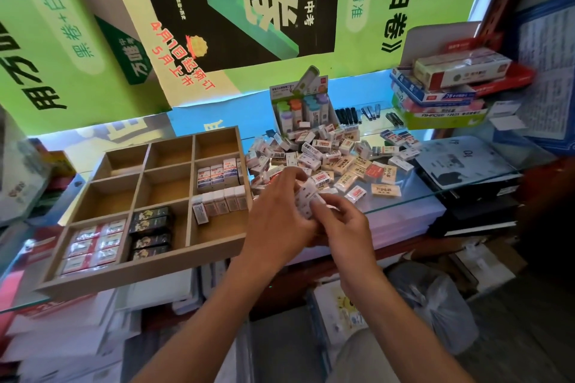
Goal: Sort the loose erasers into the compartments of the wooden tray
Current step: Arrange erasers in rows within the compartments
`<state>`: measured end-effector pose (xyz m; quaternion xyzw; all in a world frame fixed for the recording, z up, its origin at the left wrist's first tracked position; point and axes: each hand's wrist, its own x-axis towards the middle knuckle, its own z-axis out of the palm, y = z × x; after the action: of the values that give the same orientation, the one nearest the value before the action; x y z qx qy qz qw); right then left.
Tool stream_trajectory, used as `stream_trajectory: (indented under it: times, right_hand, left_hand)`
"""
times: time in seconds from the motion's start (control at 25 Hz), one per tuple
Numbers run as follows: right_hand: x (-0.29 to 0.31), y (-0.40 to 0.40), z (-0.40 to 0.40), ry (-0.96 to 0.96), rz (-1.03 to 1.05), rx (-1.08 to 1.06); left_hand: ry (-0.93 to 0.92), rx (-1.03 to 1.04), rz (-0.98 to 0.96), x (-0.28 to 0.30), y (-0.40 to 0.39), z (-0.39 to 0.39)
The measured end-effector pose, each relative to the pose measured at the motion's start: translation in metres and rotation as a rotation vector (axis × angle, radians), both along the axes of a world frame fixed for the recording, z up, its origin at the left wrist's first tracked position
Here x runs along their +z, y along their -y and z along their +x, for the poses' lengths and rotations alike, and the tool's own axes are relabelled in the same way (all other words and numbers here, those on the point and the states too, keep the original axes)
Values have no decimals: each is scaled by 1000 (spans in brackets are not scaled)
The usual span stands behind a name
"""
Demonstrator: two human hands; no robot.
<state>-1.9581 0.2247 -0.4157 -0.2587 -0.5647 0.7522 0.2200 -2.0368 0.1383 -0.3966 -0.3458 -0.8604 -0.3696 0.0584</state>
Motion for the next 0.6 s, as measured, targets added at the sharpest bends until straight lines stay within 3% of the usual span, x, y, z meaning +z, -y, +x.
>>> stream_trajectory:
  times: [0.12,0.28,0.4,0.6]
  right_hand:
    - [16,19,-13,-87,-47,126]
    - [19,42,-28,-92,-62,221]
    - [18,66,-43,-81,-27,294]
    - [28,94,-60,-91,-119,343]
  left_hand:
    - [106,-100,117,8,31,-3]
    - [547,-160,354,26,86,-17]
    - [530,-1,474,36,114,-25]
    - [632,59,637,44,155,-37]
